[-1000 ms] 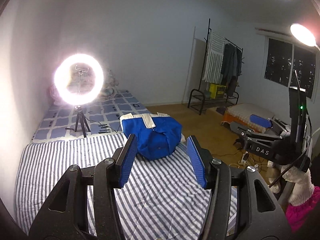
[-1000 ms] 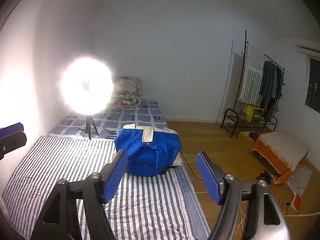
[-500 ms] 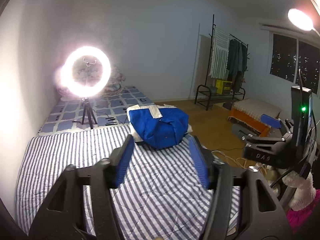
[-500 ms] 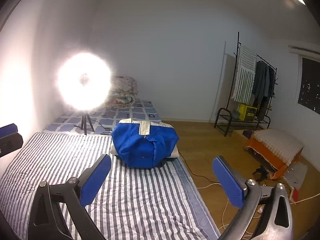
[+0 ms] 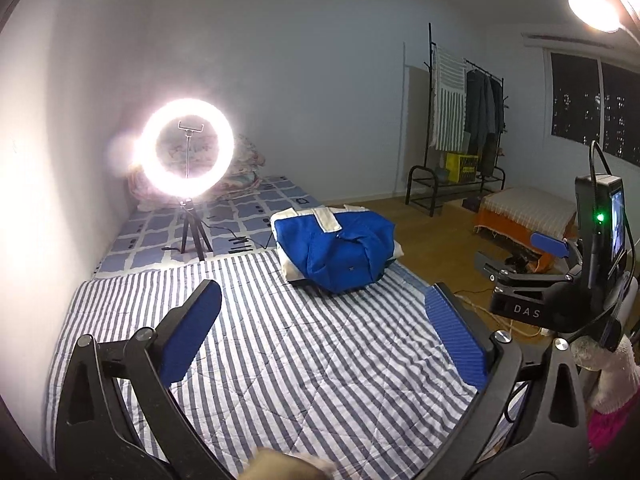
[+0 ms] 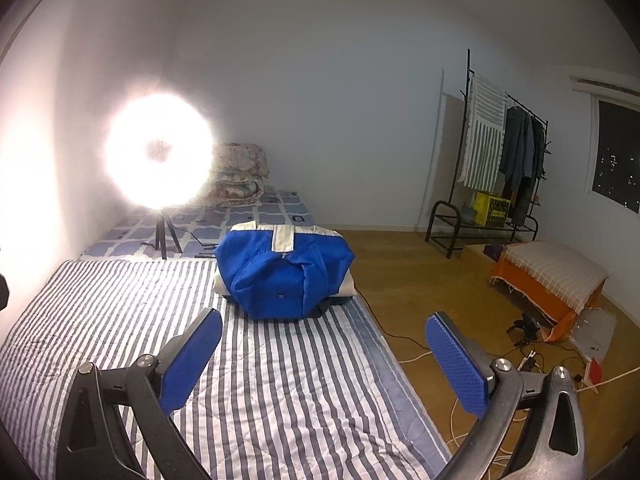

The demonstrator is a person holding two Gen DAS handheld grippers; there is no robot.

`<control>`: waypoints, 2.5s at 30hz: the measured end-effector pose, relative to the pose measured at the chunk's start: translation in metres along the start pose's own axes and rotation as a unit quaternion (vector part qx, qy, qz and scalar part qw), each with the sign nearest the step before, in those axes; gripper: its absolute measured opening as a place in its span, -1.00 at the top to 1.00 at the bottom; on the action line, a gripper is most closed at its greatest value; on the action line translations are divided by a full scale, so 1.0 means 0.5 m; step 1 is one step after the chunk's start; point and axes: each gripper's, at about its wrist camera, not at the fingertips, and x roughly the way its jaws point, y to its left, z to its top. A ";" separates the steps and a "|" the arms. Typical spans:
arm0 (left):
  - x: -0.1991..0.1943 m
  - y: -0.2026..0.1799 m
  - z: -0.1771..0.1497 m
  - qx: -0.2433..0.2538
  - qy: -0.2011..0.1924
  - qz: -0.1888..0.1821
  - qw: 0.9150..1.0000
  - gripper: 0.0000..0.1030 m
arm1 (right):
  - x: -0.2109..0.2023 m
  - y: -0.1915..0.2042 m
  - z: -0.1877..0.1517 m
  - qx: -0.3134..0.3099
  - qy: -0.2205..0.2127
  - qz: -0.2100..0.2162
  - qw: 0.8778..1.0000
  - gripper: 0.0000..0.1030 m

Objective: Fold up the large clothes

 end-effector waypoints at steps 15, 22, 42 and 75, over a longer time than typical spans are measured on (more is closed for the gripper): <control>-0.004 -0.004 -0.018 0.002 0.007 0.018 1.000 -1.00 | 0.024 -0.016 -0.019 0.010 0.016 -0.002 1.000 -0.99; 0.001 -0.015 -0.020 0.016 0.014 0.016 1.000 -1.00 | 0.022 -0.022 -0.017 0.018 0.012 -0.001 1.000 -0.99; 0.004 -0.017 -0.018 0.007 0.016 0.011 1.000 -1.00 | 0.014 -0.017 -0.021 0.016 0.006 -0.008 1.000 -0.99; 0.008 -0.019 -0.026 0.000 0.016 0.022 1.000 -1.00 | 0.005 -0.007 -0.023 0.006 -0.002 -0.006 1.000 -0.99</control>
